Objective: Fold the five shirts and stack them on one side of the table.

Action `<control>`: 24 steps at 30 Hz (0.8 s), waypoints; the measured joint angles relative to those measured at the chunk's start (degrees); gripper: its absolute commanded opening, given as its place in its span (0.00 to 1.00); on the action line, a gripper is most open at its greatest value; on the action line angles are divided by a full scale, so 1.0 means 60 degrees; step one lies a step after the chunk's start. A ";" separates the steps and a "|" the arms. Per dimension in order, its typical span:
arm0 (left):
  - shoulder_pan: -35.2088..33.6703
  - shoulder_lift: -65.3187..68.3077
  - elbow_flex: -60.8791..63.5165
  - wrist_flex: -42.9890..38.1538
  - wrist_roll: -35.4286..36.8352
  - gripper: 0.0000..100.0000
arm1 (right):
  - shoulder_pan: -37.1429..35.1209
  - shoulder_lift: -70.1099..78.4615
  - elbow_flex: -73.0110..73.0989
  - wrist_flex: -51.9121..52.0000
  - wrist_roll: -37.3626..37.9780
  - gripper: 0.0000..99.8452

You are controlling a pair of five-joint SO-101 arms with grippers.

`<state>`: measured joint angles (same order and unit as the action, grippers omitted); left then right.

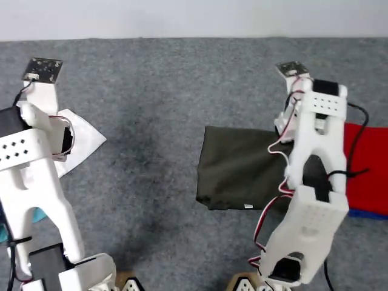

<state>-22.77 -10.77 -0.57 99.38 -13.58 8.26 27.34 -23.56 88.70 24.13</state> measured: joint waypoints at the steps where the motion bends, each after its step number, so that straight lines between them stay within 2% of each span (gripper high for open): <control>1: 0.0000 0.0000 0.0000 0.0000 0.0000 0.01 | -0.0132 -0.0147 -0.0044 0.0322 -0.0249 0.12; 4: 0.0000 0.0000 0.0000 0.0000 0.0000 0.01 | -0.0542 -0.0293 -0.0073 0.1377 -0.0923 0.26; 6: 0.0000 0.0000 0.0000 0.0000 0.0000 0.01 | -0.0659 -0.0293 -0.0073 0.1905 -0.1480 0.30; 10: 0.0000 0.0000 0.0000 0.0000 0.0000 0.01 | -0.0586 -0.0278 -0.0029 0.1934 -0.2520 0.30; 15: 0.0000 0.0000 0.0000 0.0000 0.0000 0.01 | -0.0674 0.0366 0.0469 0.1773 -0.2711 0.30; 21: 0.0000 0.0000 0.0000 0.0000 0.0000 0.01 | -0.0630 0.1465 0.1524 0.0381 -0.2725 0.29; 24: 0.0000 0.0000 0.0000 0.0000 0.0000 0.01 | -0.0615 0.1700 0.1568 0.0015 -0.2725 0.18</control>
<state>-22.77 -10.77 -0.57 99.38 -13.58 4.57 37.54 -14.15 88.79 7.78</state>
